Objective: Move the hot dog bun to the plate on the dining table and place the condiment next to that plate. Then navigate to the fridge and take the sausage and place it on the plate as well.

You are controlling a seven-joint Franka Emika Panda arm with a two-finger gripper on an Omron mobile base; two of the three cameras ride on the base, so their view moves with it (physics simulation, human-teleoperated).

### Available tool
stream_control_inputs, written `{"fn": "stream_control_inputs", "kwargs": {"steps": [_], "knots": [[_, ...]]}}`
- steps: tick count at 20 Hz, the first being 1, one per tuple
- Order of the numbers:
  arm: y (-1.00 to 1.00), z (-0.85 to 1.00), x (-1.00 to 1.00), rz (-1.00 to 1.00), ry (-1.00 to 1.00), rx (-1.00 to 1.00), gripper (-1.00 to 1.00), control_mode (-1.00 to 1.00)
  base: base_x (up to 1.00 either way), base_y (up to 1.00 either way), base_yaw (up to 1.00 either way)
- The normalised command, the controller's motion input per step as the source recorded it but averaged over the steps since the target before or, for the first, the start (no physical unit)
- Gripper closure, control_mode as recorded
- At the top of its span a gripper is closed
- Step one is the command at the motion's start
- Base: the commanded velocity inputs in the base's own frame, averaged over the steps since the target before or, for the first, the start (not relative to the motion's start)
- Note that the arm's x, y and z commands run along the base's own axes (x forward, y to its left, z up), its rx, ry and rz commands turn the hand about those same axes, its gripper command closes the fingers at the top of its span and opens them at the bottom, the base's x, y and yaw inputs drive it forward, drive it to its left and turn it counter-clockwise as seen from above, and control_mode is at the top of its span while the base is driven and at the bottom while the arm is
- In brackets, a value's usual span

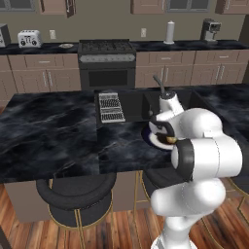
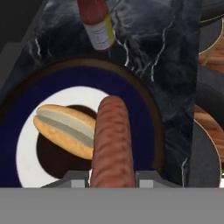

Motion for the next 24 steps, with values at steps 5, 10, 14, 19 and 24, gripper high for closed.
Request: {"fn": "stream_control_inputs", "kwargs": {"steps": [5,10,14,19,24], "knots": [[0.00,-0.08,0.35,-0.02,0.00,0.00,1.00,-1.00,0.00,0.00,0.00],[0.00,-0.10,0.13,0.00,0.00,0.00,1.00,-1.00,0.00,0.00,0.00],[0.00,-0.23,0.02,0.00,0.01,0.00,1.00,-1.00,0.00,0.00,0.00],[0.00,-0.25,0.02,0.00,0.01,0.00,1.00,-1.00,0.00,0.00,0.00],[0.00,-0.22,0.05,0.00,0.00,0.00,1.00,-1.00,0.00,0.00,0.00]]}}
